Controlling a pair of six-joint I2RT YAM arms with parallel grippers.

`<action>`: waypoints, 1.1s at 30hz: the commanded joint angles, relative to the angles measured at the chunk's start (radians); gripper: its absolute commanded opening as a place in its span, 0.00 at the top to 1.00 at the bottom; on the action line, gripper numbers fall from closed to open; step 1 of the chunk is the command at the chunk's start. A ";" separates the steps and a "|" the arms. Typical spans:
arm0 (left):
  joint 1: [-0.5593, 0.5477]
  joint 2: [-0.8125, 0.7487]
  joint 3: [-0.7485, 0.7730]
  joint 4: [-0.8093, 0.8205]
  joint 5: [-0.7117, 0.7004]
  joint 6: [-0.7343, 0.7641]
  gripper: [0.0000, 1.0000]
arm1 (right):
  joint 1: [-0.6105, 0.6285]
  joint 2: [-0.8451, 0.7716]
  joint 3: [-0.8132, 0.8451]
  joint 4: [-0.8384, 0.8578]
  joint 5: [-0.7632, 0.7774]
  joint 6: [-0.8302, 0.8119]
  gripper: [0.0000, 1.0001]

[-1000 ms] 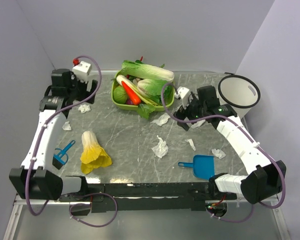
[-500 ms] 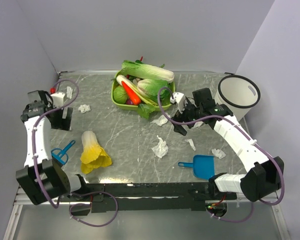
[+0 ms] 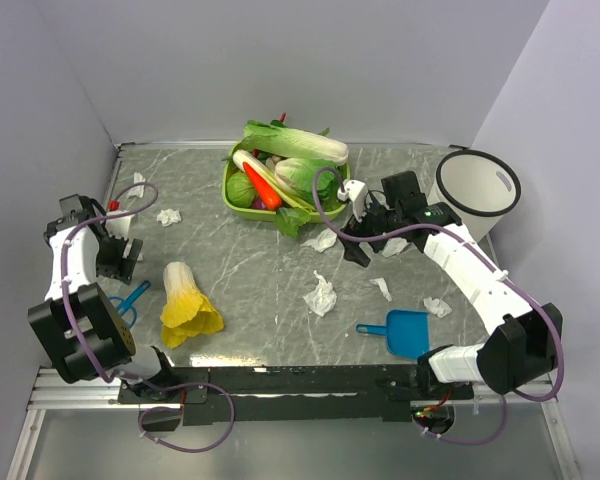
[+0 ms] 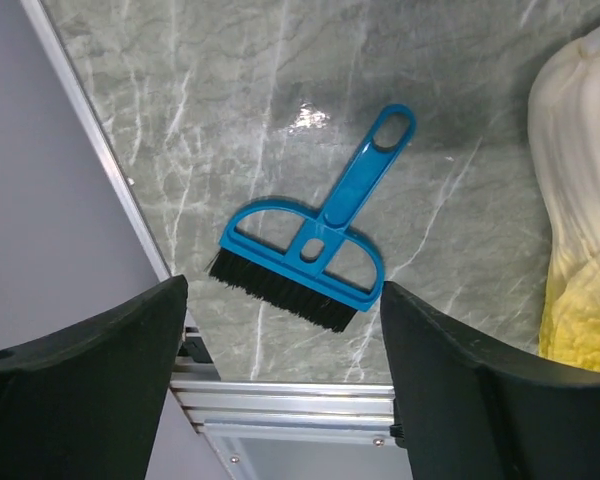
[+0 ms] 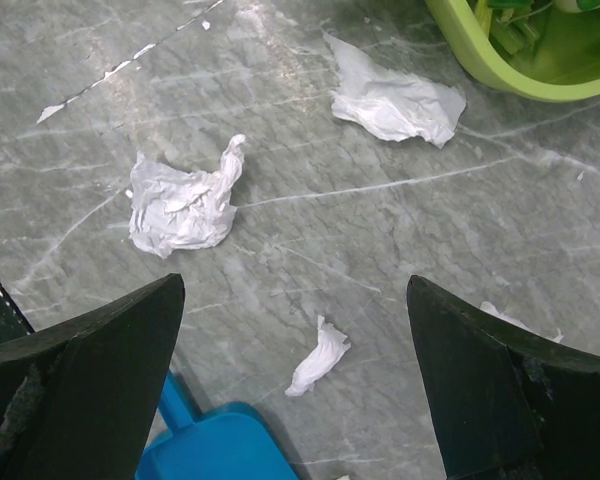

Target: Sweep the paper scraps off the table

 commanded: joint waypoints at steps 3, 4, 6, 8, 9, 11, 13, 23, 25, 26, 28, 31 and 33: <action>-0.012 0.052 -0.002 -0.023 0.064 0.047 0.26 | 0.010 0.011 0.044 0.027 -0.024 0.010 0.00; -0.014 0.069 -0.005 -0.019 0.064 0.046 0.30 | 0.008 0.011 0.044 0.029 -0.022 0.016 0.00; -0.017 0.081 -0.013 -0.002 0.064 0.047 0.33 | 0.008 0.011 0.042 0.024 -0.025 0.021 0.00; -0.021 0.098 -0.017 0.001 0.061 0.054 0.37 | 0.008 0.014 0.049 0.019 -0.030 0.025 0.00; -0.022 0.104 -0.017 0.000 0.059 0.055 0.38 | 0.007 0.017 0.052 0.016 -0.031 0.027 0.00; -0.022 0.115 -0.021 0.001 0.055 0.055 0.39 | 0.007 0.023 0.064 0.006 -0.033 0.030 0.00; -0.022 0.121 -0.028 0.003 0.055 0.066 0.40 | 0.011 0.031 0.073 -0.005 -0.031 0.030 0.00; -0.020 0.207 -0.059 0.049 0.058 0.090 0.49 | 0.030 0.078 0.133 -0.022 -0.016 0.027 0.00; -0.022 0.236 -0.048 0.054 0.059 0.086 0.50 | 0.037 0.080 0.136 -0.024 -0.016 0.024 0.00; -0.022 0.245 -0.047 0.057 0.064 0.081 0.50 | 0.040 0.080 0.136 -0.024 -0.013 0.024 0.00; -0.020 0.270 -0.041 0.070 0.067 0.077 0.51 | 0.042 0.075 0.130 -0.019 -0.011 0.024 0.00; -0.020 0.302 -0.031 0.081 0.087 0.072 0.53 | 0.047 0.069 0.121 -0.013 -0.005 0.025 0.00; -0.020 0.333 -0.024 0.075 0.095 0.064 0.58 | 0.045 0.067 0.115 -0.010 -0.002 0.025 0.00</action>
